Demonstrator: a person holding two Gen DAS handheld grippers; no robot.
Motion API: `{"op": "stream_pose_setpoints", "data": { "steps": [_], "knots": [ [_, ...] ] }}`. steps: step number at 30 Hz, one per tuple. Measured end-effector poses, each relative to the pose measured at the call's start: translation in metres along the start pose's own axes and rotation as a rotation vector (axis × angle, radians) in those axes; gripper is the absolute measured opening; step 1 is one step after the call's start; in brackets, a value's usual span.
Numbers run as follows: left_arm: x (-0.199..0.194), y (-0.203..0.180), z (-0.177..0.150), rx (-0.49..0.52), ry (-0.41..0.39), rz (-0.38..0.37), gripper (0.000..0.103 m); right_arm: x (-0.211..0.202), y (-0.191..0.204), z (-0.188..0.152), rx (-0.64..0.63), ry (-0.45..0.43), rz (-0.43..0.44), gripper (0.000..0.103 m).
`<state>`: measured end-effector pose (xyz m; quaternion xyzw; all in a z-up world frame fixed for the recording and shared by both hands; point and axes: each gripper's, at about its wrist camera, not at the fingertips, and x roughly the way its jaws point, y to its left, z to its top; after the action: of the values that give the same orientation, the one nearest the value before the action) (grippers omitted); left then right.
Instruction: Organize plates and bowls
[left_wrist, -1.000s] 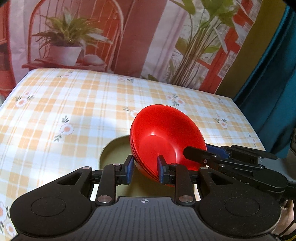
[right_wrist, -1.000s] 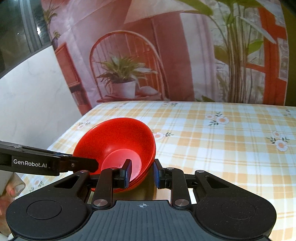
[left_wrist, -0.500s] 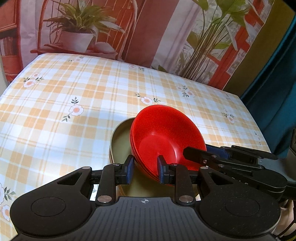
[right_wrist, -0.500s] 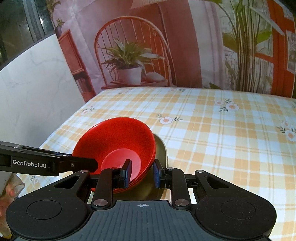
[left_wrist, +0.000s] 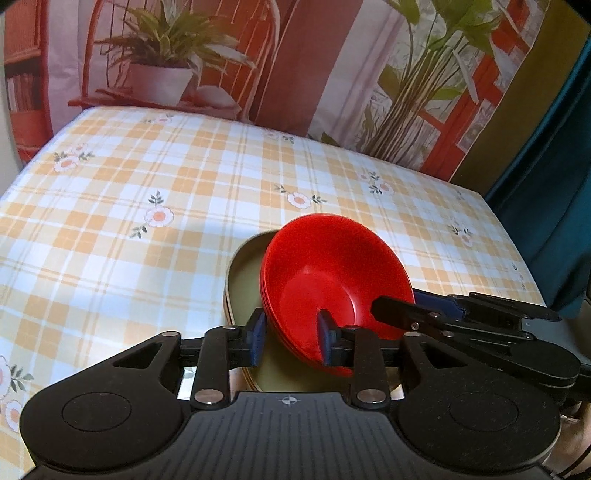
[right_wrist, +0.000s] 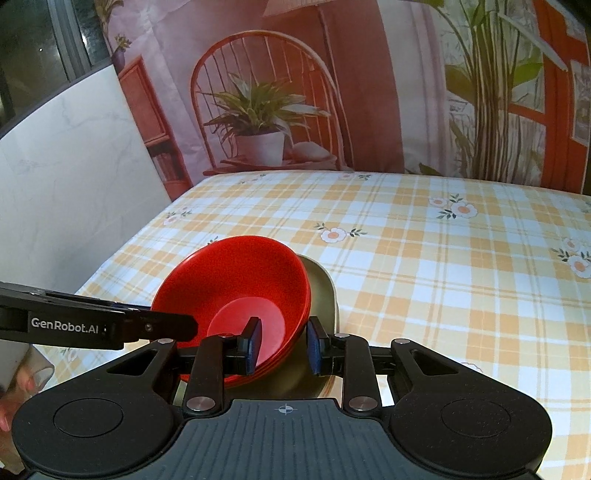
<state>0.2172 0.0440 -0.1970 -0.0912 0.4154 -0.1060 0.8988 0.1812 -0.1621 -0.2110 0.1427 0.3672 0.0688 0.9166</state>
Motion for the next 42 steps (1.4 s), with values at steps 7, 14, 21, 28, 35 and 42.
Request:
{"op": "stream_pose_setpoints", "data": {
  "steps": [7, 14, 21, 28, 35, 42],
  "knots": [
    [-0.012, 0.000, -0.003, 0.013, -0.034, 0.038, 0.043, -0.014, 0.005, 0.001, -0.016, -0.032, -0.017, 0.038],
    [-0.036, -0.007, -0.009, 0.056, -0.088, 0.090, 0.057, -0.035, 0.016, 0.001, -0.047, -0.067, -0.046, 0.059],
    [-0.075, -0.016, -0.015, 0.109, -0.176, 0.143, 0.081, -0.070, 0.028, 0.001, -0.064, -0.119, -0.095, 0.088],
    [-0.133, -0.031, -0.017, 0.146, -0.290, 0.206, 0.103, -0.126, 0.047, 0.005, -0.061, -0.184, -0.140, 0.102],
    [-0.189, -0.052, -0.017, 0.179, -0.394, 0.231, 0.103, -0.198, 0.075, 0.016, -0.092, -0.296, -0.172, 0.103],
    [-0.240, -0.072, -0.016, 0.184, -0.488, 0.260, 0.103, -0.261, 0.104, 0.023, -0.129, -0.409, -0.287, 0.103]
  ]
}}
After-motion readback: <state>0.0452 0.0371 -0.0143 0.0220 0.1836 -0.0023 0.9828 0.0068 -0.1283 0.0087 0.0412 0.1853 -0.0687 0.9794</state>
